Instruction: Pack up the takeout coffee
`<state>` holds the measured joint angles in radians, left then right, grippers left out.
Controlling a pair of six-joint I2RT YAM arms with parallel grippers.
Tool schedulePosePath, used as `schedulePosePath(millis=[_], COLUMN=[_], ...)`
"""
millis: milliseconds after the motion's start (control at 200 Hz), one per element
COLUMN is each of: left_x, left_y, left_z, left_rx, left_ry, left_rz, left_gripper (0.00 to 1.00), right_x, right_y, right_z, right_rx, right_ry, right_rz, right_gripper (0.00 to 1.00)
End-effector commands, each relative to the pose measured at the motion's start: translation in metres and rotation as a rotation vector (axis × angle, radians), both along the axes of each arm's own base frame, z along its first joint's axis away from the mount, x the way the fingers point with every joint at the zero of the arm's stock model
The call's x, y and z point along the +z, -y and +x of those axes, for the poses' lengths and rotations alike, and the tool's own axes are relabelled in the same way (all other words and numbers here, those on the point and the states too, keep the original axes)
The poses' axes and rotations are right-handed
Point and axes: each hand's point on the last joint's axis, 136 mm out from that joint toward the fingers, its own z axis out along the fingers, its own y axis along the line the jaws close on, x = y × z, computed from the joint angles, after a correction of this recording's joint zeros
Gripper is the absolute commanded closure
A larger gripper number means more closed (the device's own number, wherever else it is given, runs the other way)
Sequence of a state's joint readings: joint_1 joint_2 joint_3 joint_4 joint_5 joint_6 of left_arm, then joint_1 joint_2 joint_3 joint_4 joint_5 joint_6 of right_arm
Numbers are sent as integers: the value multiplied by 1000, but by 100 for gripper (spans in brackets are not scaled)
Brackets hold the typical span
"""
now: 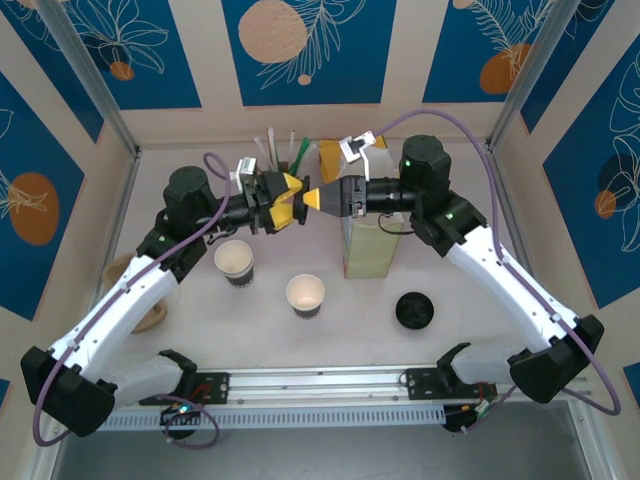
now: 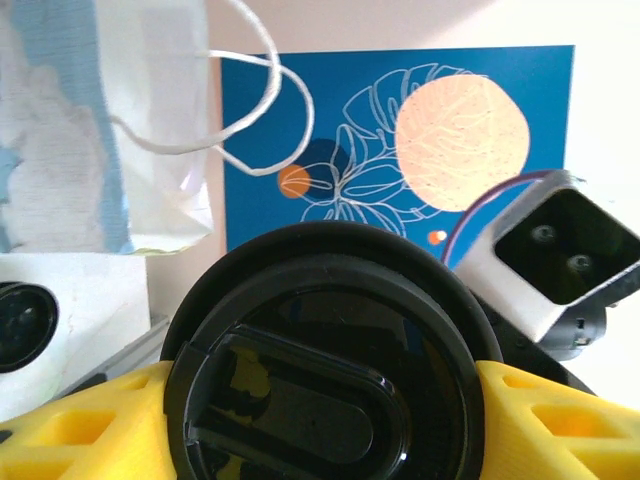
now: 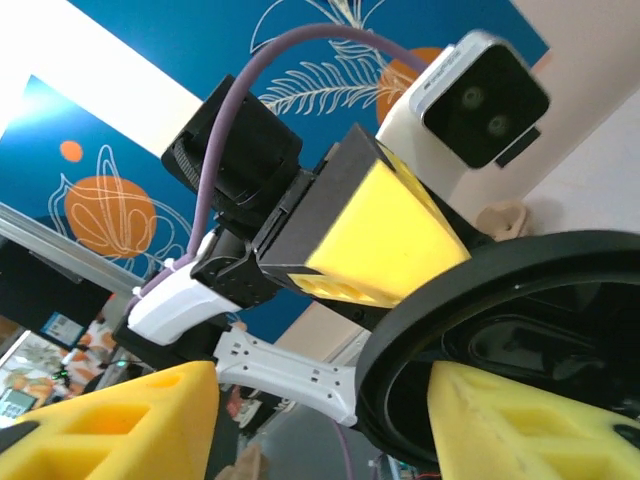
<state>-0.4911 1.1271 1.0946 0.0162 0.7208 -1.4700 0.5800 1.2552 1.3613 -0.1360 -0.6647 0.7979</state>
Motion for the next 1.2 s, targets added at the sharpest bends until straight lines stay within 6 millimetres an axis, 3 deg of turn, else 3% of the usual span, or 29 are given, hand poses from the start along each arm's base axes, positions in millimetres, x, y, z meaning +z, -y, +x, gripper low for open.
schedulePosePath(millis=[0,95,135,360,575,1195], left_x=[-1,-17,-23,-55,-79,-134], left_y=[-10,-17,-19,-27,-32,-29], left_z=[-6,-7,-7,-11,-16,-37], left_rx=[19,31,32,22,5,-104], left_ry=[82,88,92,116,157,337], left_rz=[110,213,252,443,615,1071], left_gripper=[37,36,36,38,38,40], right_x=[-4,-12,-16,-35,-51,-64], right_y=[14,22,25,43,64,111], right_z=[-2,-1,1,4,11,5], right_rx=[-59,-100,-121,-227,-342,-541], right_ry=[7,-2,-11,-45,-73,-116], right_rz=[-39,-73,-91,-173,-251,-336], right_gripper=[38,34,26,0,1,1])
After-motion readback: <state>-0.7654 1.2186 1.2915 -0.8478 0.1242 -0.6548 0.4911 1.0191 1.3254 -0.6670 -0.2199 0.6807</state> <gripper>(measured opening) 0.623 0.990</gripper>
